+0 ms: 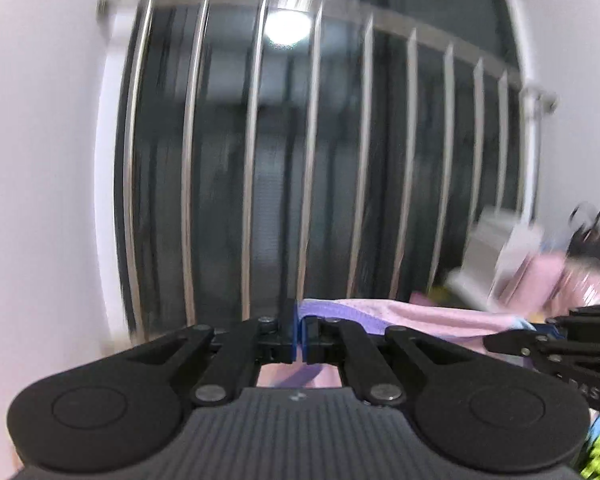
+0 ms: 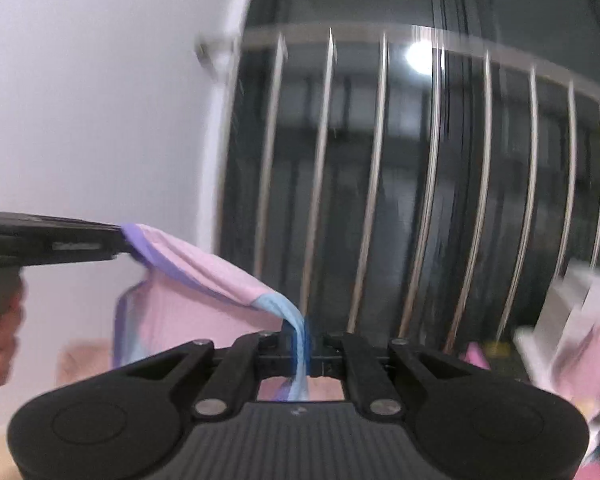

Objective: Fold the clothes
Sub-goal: 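Lower the garment onto the table beside the jacket with both grippers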

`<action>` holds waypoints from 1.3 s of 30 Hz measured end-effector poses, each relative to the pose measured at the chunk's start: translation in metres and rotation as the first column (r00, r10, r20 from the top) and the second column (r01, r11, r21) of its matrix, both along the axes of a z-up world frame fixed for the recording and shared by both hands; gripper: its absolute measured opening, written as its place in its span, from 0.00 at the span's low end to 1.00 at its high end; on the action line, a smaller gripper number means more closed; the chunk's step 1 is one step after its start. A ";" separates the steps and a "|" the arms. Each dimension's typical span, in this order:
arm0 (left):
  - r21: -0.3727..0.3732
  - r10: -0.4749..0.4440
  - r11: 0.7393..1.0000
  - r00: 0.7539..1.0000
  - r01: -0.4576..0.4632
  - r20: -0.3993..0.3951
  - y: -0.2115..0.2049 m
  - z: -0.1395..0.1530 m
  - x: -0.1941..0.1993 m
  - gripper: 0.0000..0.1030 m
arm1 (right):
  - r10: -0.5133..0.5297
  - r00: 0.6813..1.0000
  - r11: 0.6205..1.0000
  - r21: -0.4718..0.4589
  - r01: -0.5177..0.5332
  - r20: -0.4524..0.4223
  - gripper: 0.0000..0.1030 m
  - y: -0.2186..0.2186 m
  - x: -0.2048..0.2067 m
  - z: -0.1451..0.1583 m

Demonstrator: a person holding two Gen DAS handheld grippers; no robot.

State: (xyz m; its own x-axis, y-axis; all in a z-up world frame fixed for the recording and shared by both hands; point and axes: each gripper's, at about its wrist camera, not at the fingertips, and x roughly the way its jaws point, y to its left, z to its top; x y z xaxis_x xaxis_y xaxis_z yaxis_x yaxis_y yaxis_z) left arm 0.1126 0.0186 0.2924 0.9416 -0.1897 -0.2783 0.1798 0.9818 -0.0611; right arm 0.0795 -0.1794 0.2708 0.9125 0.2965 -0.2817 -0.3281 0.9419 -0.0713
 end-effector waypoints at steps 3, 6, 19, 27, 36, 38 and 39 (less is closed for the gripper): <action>0.064 0.066 0.997 0.969 -0.052 -0.239 0.006 -0.086 0.049 0.27 | -0.041 0.980 0.998 -0.052 0.031 -0.193 0.31 0.011 0.061 -0.067; 0.113 0.109 0.991 0.931 -0.074 -0.349 0.016 -0.150 0.058 0.37 | -0.088 0.943 0.991 -0.122 0.051 -0.321 0.43 0.013 0.079 -0.131; -0.108 -0.122 0.991 0.903 0.085 -0.412 0.009 -0.248 -0.150 0.81 | 0.120 0.862 0.988 0.143 -0.056 -0.493 0.49 -0.049 -0.118 -0.252; 0.025 -0.050 0.997 0.895 0.068 -0.442 -0.030 -0.277 -0.191 0.13 | 0.119 0.864 0.991 0.111 -0.074 -0.490 0.30 -0.036 -0.158 -0.263; 0.054 0.111 0.994 0.916 -0.097 -0.385 -0.002 -0.275 -0.228 0.03 | 0.026 0.897 0.970 0.228 0.085 -0.441 0.02 -0.055 -0.185 -0.260; 0.063 0.140 0.990 0.906 -0.125 -0.399 0.006 -0.281 -0.233 0.05 | -0.011 0.903 0.959 0.252 0.132 -0.429 0.03 -0.067 -0.191 -0.262; 0.071 0.160 0.987 0.908 -0.143 -0.387 0.009 -0.281 -0.237 0.11 | -0.023 0.905 0.957 0.254 0.144 -0.425 0.06 -0.070 -0.193 -0.262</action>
State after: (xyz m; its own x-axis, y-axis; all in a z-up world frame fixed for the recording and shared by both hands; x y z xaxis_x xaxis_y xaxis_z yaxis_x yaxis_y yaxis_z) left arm -0.1243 0.0277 0.0109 0.7726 -0.0344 -0.6340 -0.0015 0.9984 -0.0560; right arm -0.1138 -0.2495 0.0087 0.7556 0.3443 -0.5573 -0.1901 0.9294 0.3164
